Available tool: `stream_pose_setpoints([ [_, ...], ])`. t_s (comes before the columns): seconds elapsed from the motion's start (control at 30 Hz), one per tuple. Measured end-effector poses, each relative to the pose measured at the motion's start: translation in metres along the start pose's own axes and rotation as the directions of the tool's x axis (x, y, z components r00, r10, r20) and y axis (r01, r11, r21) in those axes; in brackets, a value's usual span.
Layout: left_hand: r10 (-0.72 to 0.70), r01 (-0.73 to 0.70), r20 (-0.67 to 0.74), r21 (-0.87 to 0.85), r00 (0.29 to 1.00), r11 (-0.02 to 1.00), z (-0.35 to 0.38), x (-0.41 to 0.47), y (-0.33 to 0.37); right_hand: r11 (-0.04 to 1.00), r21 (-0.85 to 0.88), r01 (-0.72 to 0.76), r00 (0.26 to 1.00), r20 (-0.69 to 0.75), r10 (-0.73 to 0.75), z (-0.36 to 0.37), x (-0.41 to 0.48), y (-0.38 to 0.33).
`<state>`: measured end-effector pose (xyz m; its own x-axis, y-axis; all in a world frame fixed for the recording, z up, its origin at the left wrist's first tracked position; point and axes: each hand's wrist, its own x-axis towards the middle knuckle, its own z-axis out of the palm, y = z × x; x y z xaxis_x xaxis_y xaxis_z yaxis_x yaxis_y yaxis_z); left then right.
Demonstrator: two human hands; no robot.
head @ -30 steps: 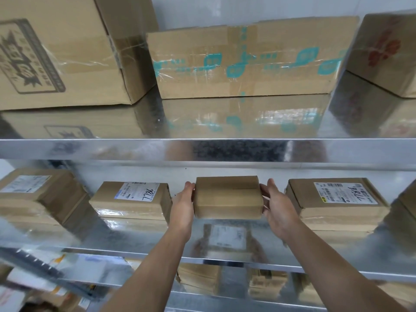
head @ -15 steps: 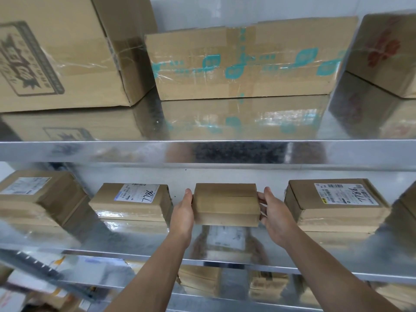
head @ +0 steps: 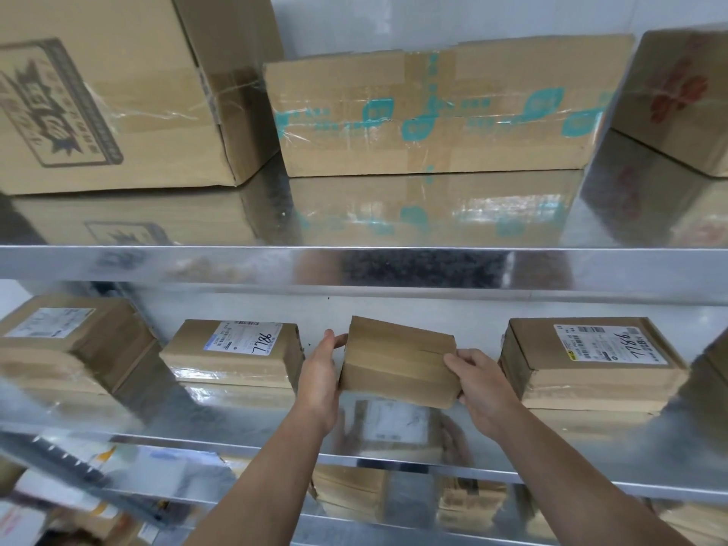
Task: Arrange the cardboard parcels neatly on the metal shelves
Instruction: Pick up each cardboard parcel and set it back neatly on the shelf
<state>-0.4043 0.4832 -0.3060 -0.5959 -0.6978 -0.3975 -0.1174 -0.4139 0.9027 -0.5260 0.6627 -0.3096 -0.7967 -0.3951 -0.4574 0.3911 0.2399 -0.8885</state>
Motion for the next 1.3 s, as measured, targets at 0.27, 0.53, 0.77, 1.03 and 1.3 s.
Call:
stream_pose_setpoints([
  [0.27,0.013,-0.001,0.067,-0.170,0.998,0.985,-0.002,-0.004,0.008,0.995,-0.098,-0.007,1.000,0.020,0.009,0.001,0.011,0.012],
  [0.53,-0.014,0.050,0.223,-0.155,0.975,0.987,0.004,-0.003,0.000,0.997,-0.043,-0.057,0.998,0.039,0.059,0.012,0.005,0.016],
  [0.77,-0.121,0.131,0.305,-0.011,0.945,0.991,0.011,-0.016,-0.009,0.991,0.059,-0.116,0.988,0.113,0.109,0.027,-0.010,0.013],
  [1.03,-0.100,0.093,0.323,0.038,0.941,0.995,0.013,-0.018,-0.004,0.991,0.065,-0.116,0.977,0.187,0.102,0.038,-0.012,0.016],
  [1.3,-0.103,0.073,0.325,0.106,0.940,0.992,0.011,-0.011,-0.004,0.962,0.186,-0.197,0.966,0.207,0.158,0.040,-0.019,0.018],
])
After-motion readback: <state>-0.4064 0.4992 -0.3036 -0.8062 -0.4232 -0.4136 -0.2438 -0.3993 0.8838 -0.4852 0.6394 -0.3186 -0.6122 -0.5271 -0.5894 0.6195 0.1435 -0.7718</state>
